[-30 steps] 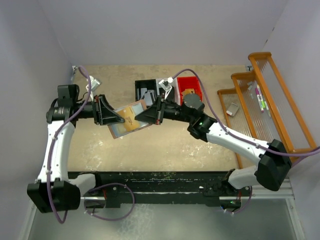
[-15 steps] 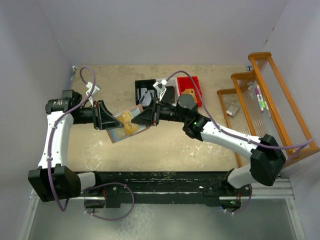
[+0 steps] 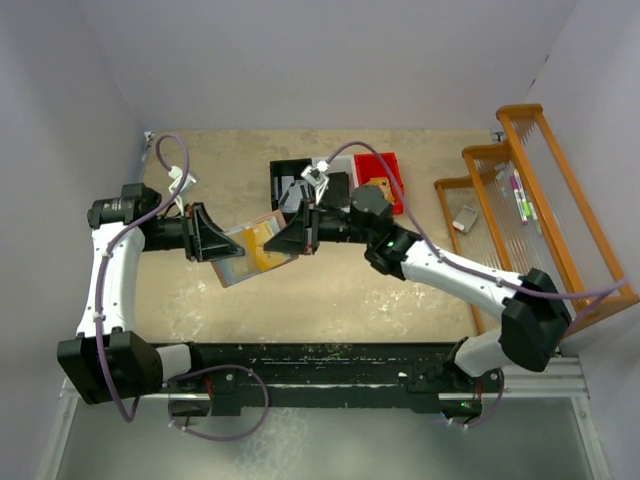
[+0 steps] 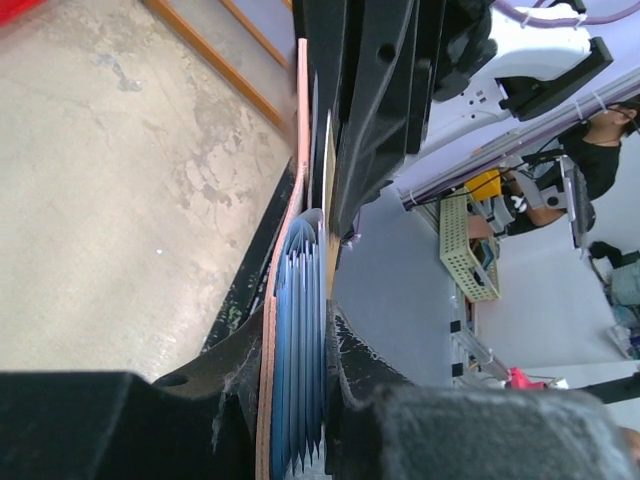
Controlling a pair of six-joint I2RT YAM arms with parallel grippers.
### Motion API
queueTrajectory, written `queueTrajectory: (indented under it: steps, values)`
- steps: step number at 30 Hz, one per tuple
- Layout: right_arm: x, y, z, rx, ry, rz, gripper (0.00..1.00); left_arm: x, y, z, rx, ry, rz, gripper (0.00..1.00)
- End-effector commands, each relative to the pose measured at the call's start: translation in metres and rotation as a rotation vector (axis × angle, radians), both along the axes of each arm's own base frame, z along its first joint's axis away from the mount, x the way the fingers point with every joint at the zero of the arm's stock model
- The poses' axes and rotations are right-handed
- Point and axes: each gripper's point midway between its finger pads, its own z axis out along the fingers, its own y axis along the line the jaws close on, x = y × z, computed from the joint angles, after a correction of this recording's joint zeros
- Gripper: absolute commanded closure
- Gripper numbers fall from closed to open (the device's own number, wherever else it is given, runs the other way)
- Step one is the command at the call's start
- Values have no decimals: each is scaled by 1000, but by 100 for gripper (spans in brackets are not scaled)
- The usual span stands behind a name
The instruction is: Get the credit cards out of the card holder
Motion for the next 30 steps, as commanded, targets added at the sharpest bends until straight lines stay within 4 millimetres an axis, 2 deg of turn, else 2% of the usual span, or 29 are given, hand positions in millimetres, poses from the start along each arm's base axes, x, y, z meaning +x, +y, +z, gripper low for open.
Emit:
queueTrajectory:
  steps: [1, 5, 7, 11, 14, 17, 21, 22, 30]
  values:
    - [50, -57, 20, -111, -104, -217, 100, -1, -1, 25, -67, -122, 5, 98]
    - [87, -124, -1, -198, -82, -395, 100, 5, 5, 0, 70, -82, 42, 100]
    - [107, -154, -12, -248, -66, -497, 100, 11, 9, -10, 148, -116, 97, 100]
    - [150, -207, -37, -389, -15, -716, 100, 28, 20, -10, 269, -221, 226, 100]
    - [181, -239, -58, -493, 12, -848, 100, 35, 25, -12, 299, -215, 242, 100]
    - [208, -261, -75, -601, 18, -953, 100, 41, 27, -19, 312, -180, 249, 100]
    - [243, -280, -91, -709, 13, -1040, 100, 49, 32, -21, 335, -175, 288, 100]
    - [252, -283, -101, -736, 24, -1048, 100, 52, 34, -20, 346, -177, 305, 100]
    - [309, -287, -143, -856, 33, -1037, 100, 47, 33, -10, 350, -228, 307, 100]
